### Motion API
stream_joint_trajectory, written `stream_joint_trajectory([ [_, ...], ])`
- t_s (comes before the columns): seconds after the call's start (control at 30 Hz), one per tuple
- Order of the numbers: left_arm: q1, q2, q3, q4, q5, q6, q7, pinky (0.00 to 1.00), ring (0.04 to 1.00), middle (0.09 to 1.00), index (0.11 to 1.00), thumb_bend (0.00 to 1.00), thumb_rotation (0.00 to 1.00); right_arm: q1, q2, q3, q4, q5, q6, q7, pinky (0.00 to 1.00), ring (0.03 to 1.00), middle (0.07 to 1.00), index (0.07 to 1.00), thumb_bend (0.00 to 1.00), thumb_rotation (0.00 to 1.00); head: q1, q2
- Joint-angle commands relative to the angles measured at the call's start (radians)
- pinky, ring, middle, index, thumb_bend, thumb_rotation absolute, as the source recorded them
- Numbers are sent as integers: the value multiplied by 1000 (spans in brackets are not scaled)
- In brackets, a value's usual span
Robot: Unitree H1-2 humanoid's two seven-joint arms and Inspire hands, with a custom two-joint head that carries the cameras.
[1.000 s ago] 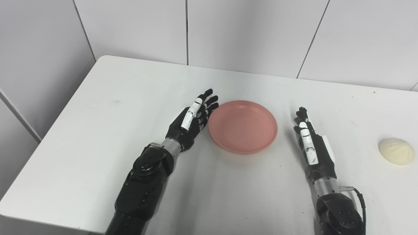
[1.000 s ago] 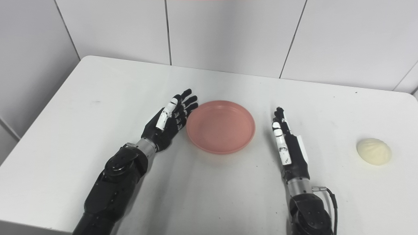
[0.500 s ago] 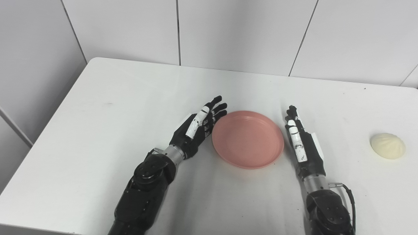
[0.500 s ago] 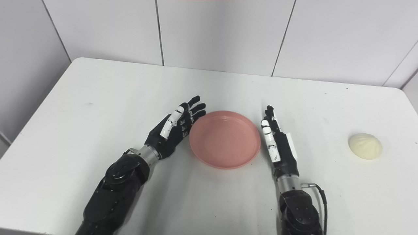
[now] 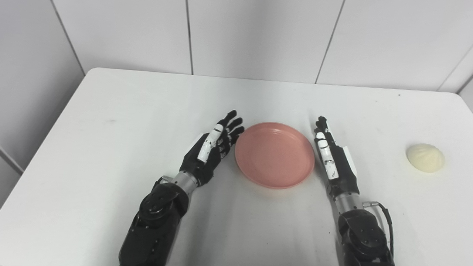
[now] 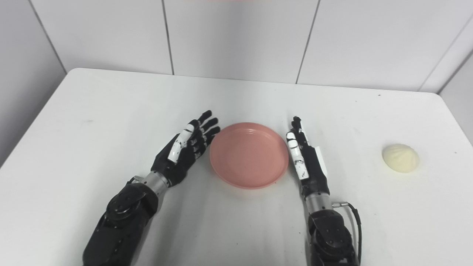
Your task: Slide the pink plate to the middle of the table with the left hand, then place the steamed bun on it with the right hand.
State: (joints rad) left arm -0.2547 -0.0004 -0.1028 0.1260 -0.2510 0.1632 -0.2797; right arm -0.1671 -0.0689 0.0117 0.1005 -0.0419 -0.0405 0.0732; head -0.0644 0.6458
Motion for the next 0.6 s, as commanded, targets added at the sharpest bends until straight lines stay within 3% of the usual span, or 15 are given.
stream_joint_trajectory([
  [0.0, 4, 0, 4, -17, 8, 1, 7, 1000, 982, 990, 998, 399, 1000, 44, 35, 12, 48, 5, 8, -14, 1000, 1000, 1000, 1000, 217, 1000, -7, -2],
  [0.27, 25, -20, 10, -111, 24, -26, 35, 997, 969, 974, 977, 405, 1000, 38, 39, 6, 45, -6, -21, -39, 1000, 1000, 1000, 1000, 228, 1000, -37, -9],
  [0.33, 29, -22, 8, -123, 51, -62, 49, 986, 966, 974, 971, 412, 1000, 33, 36, 5, 48, -28, -49, -61, 989, 995, 994, 995, 261, 1000, -44, -9],
  [0.57, 29, -18, 20, -86, 103, -81, 93, 996, 971, 981, 988, 392, 1000, 2, 11, -8, 6, -82, -91, -111, 1000, 989, 980, 991, 318, 1000, -92, -20],
])
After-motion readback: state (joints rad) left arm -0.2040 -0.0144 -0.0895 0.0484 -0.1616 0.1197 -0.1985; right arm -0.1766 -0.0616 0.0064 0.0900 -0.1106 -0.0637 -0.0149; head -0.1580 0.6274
